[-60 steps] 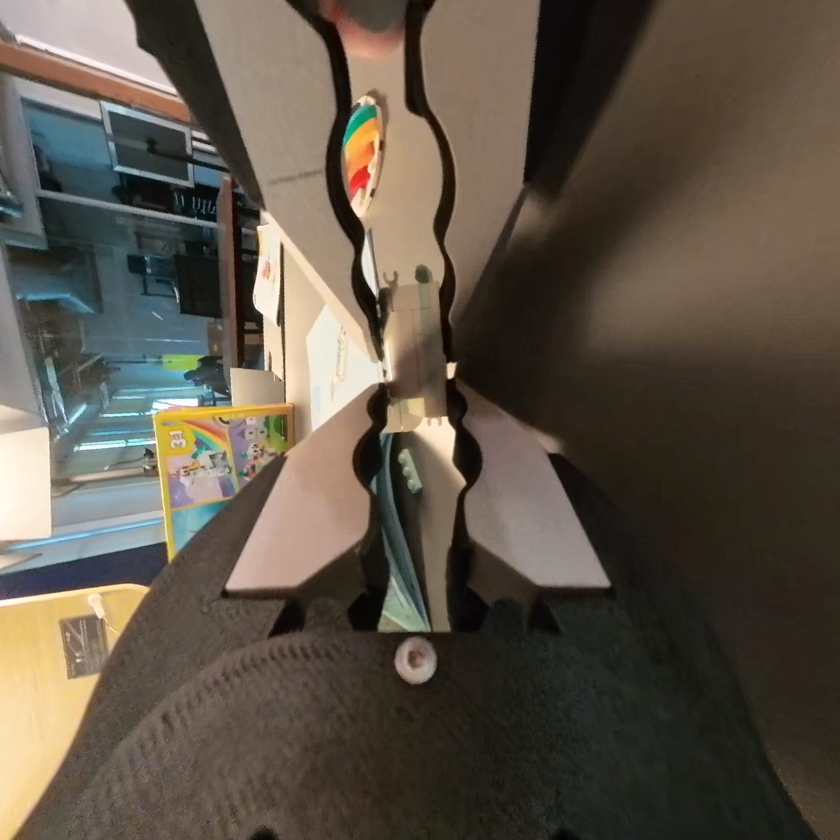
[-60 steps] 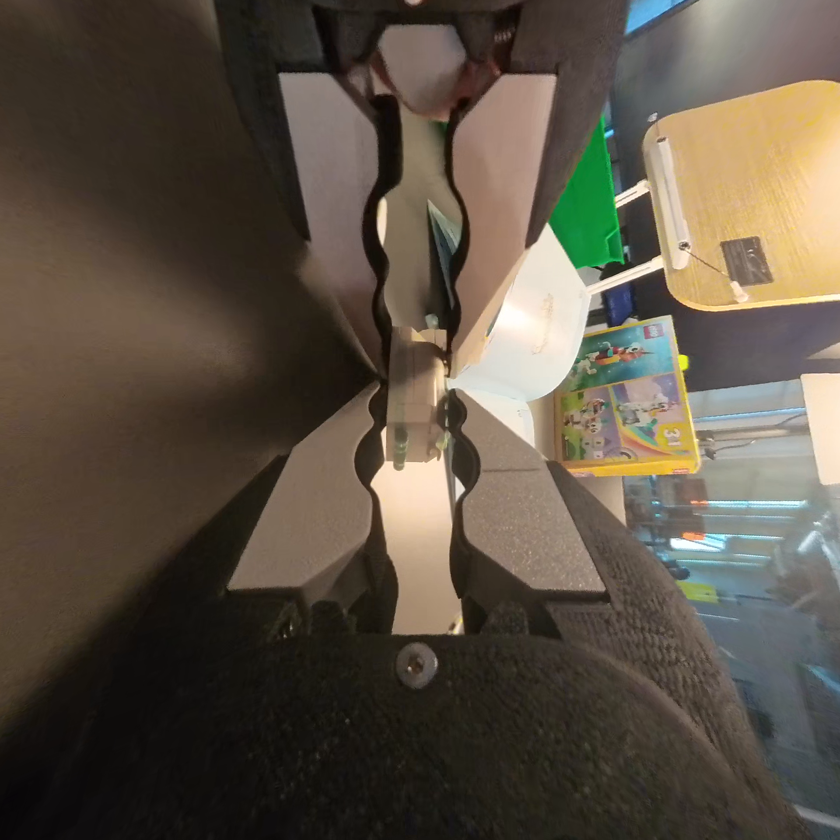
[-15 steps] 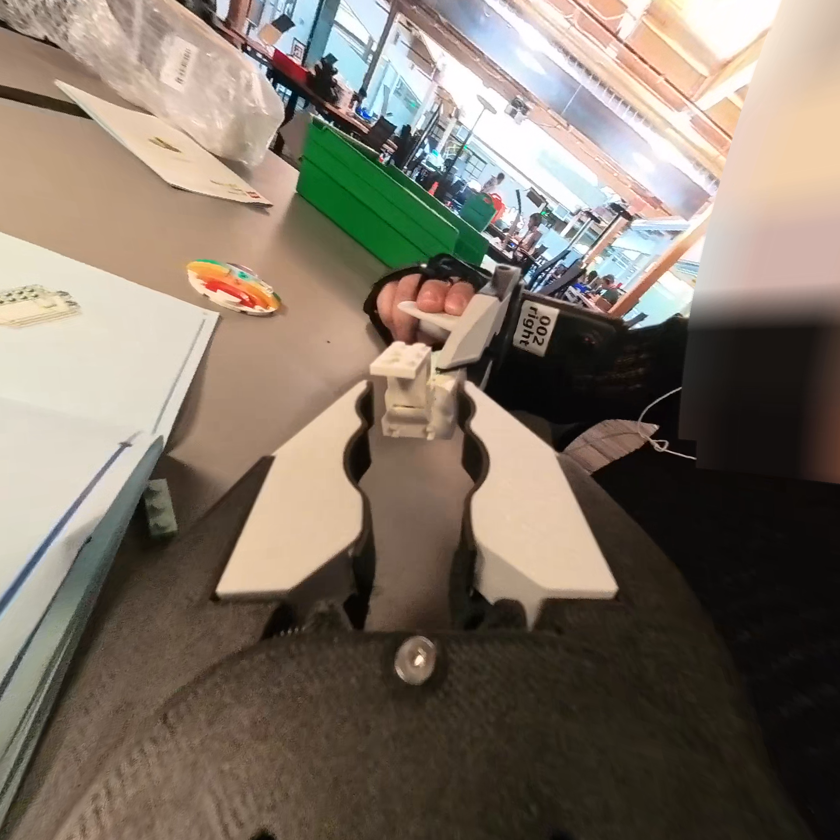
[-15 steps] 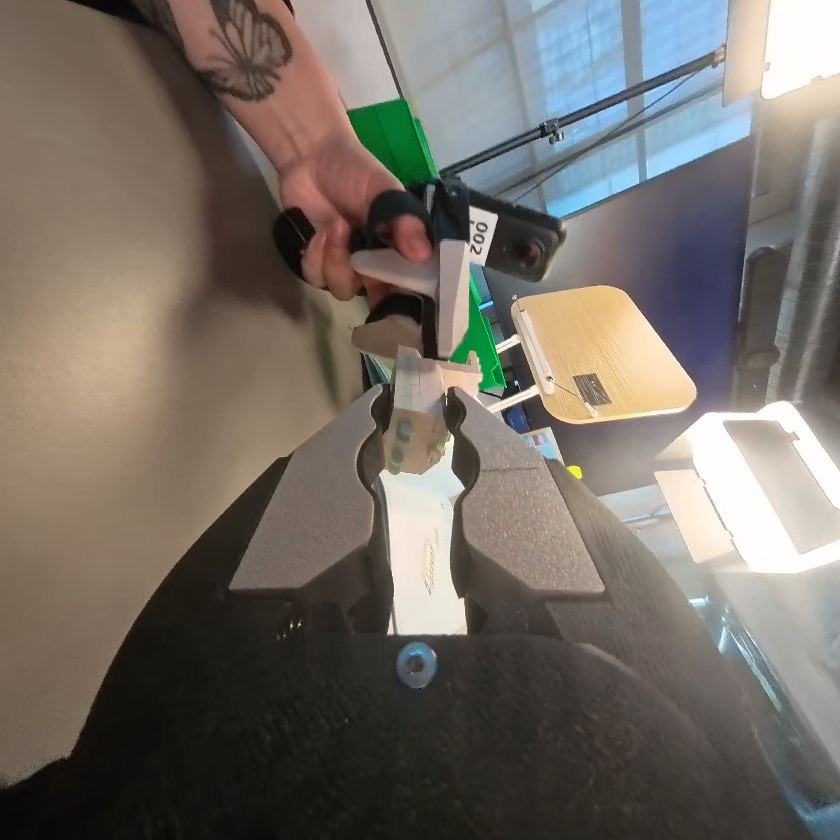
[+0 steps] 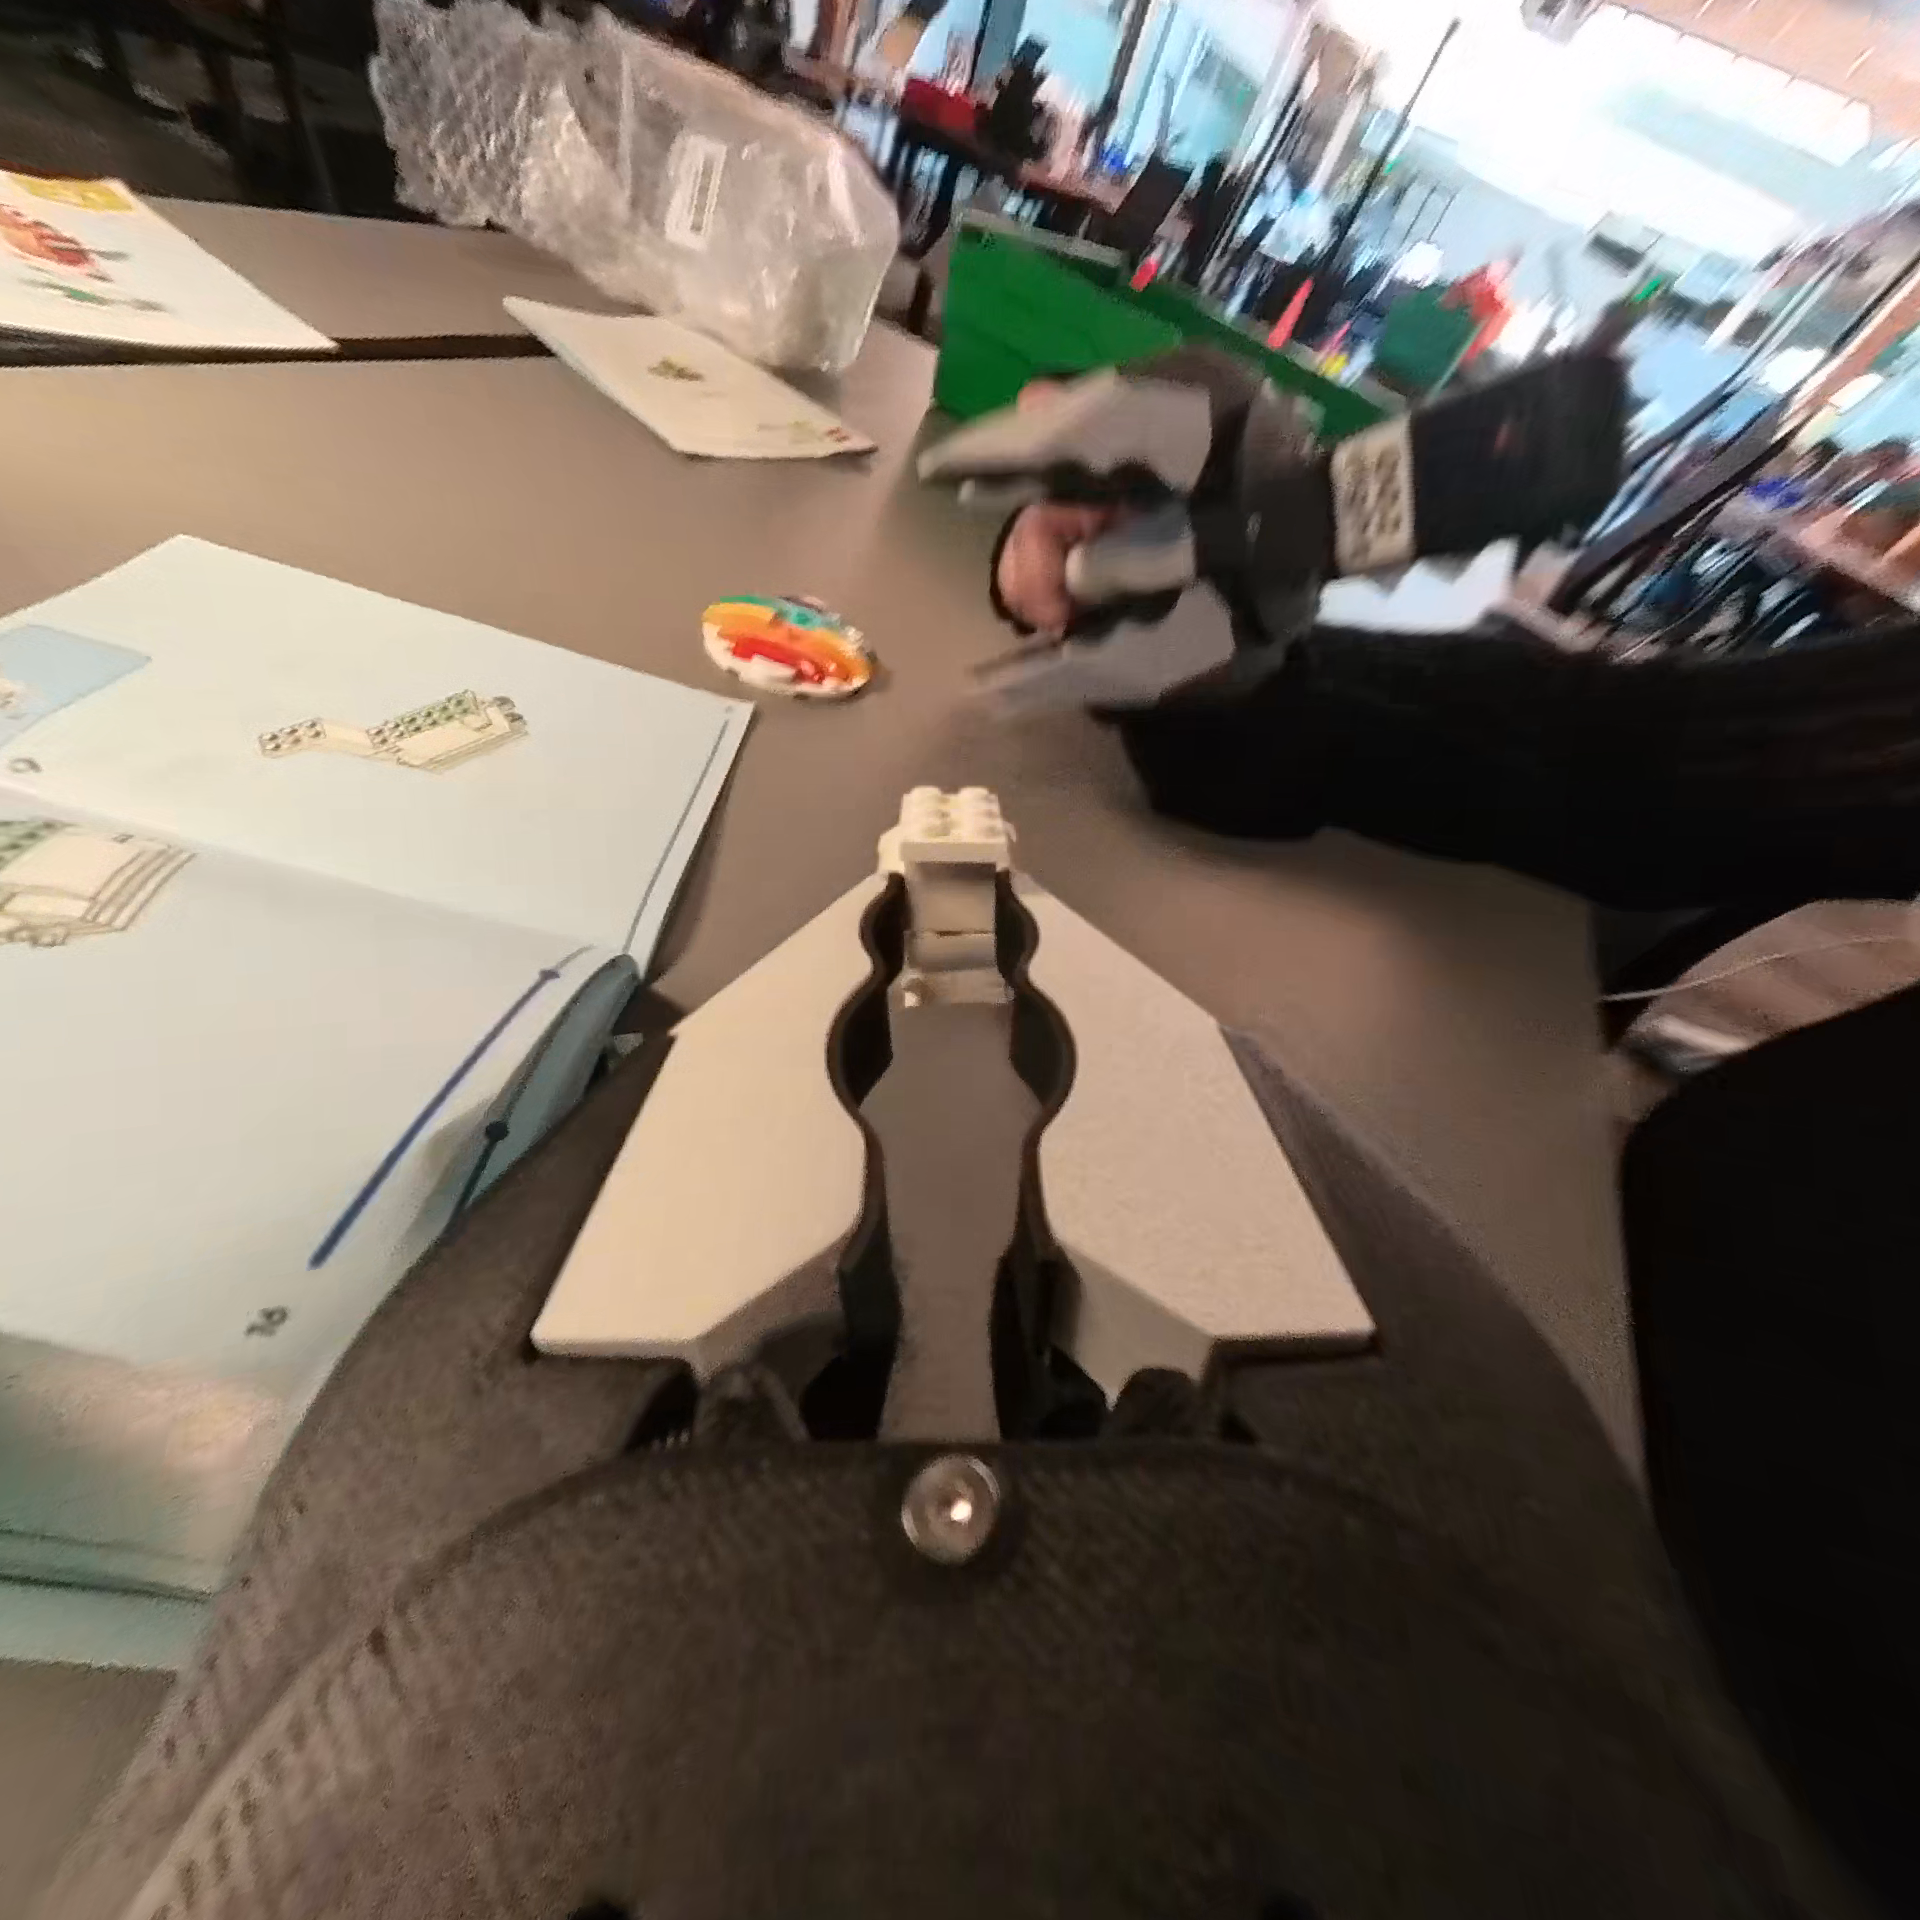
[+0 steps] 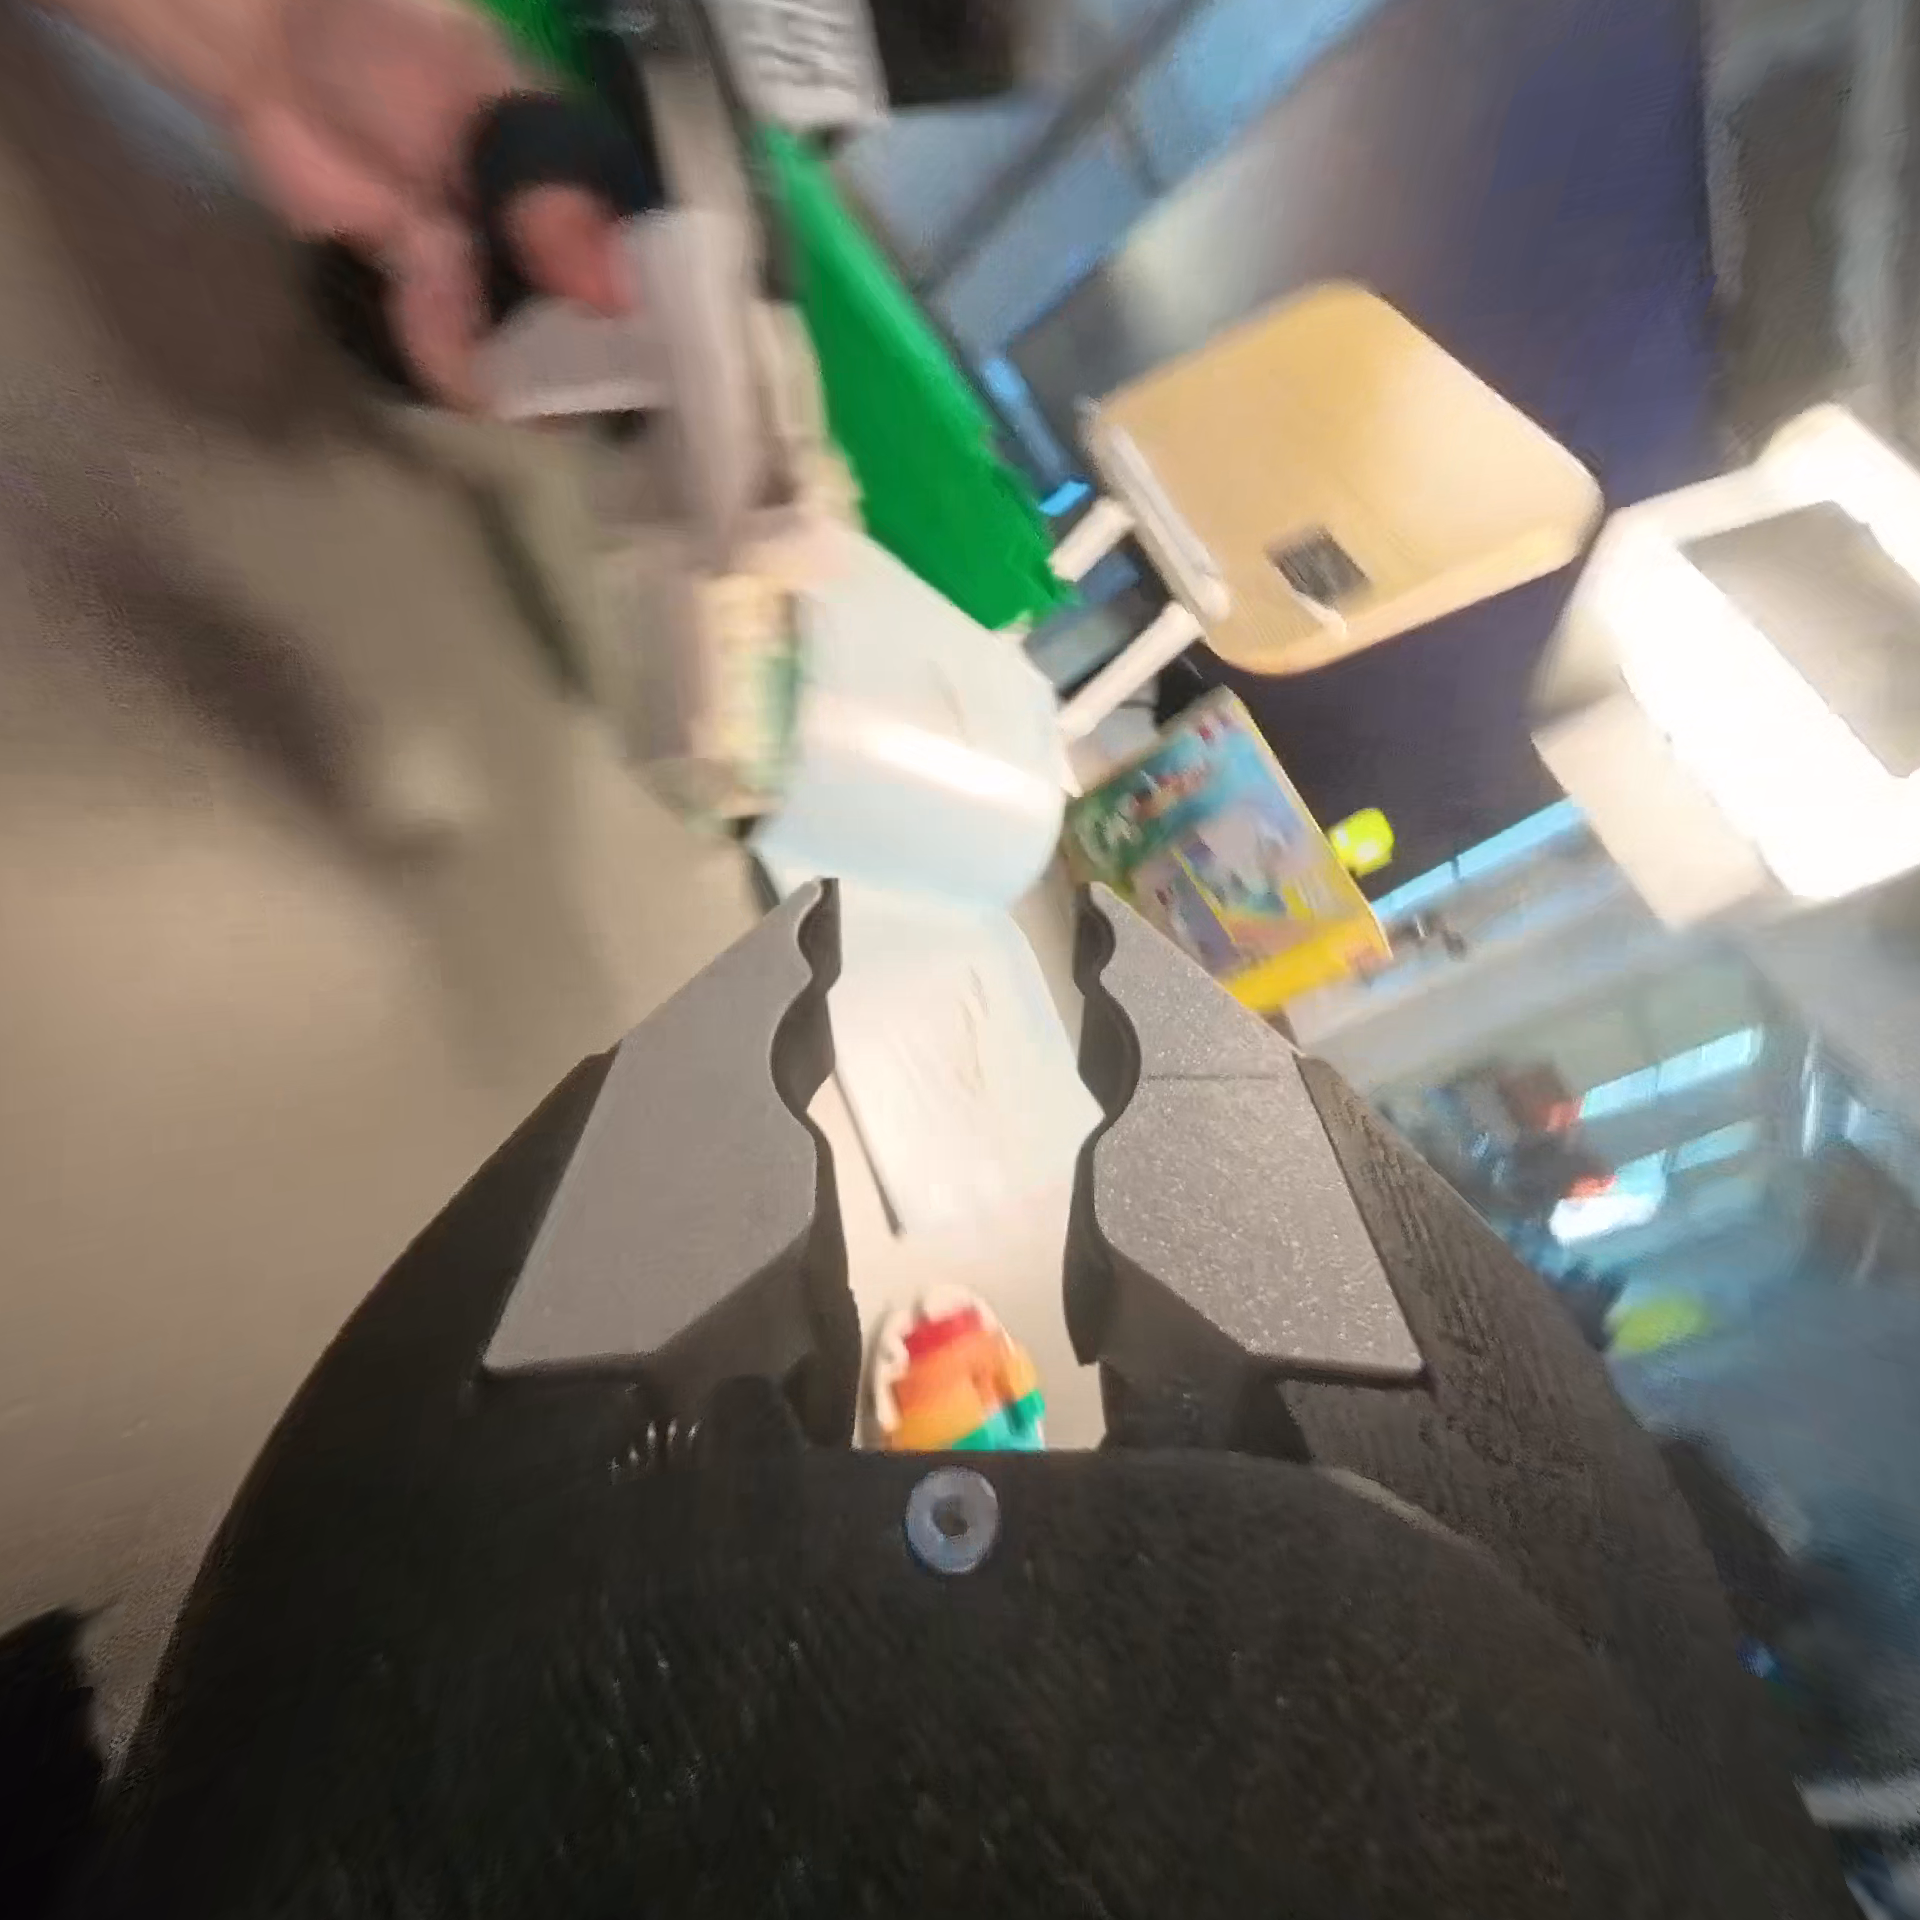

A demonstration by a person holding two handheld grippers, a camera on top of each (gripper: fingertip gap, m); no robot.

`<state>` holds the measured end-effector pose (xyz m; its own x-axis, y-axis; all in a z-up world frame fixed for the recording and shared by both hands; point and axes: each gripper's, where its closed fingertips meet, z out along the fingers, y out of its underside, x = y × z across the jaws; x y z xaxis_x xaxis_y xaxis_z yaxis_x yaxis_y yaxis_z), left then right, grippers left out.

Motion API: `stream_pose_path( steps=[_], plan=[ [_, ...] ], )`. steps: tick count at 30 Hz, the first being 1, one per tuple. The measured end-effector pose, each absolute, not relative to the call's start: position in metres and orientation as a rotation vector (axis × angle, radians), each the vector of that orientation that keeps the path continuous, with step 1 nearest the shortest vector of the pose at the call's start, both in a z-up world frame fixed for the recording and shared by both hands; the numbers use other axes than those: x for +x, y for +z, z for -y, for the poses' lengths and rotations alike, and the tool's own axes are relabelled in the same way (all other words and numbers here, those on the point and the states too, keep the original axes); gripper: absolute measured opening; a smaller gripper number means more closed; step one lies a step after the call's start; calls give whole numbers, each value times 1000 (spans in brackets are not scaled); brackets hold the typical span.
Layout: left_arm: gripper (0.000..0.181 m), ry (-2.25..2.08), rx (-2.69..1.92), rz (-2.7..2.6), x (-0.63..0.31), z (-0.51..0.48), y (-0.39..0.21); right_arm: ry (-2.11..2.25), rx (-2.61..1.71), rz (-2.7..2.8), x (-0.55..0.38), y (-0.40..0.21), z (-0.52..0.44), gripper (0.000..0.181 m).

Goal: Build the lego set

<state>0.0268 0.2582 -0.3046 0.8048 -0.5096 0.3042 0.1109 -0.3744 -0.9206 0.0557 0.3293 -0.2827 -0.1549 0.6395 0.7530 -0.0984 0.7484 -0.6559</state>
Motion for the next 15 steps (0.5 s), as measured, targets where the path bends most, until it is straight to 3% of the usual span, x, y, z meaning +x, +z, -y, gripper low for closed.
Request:
stream_pose_path(
  steps=[5, 15],
  plan=[
    [16, -507, -1933, -455, 57, -271, -320, 780, -661, 1406, 59, -260, -374, 40],
    [16, -391, -2056, -633, 82, -274, -345, 762, -689, 1430, 54, -267, -375, 38]
  ],
)
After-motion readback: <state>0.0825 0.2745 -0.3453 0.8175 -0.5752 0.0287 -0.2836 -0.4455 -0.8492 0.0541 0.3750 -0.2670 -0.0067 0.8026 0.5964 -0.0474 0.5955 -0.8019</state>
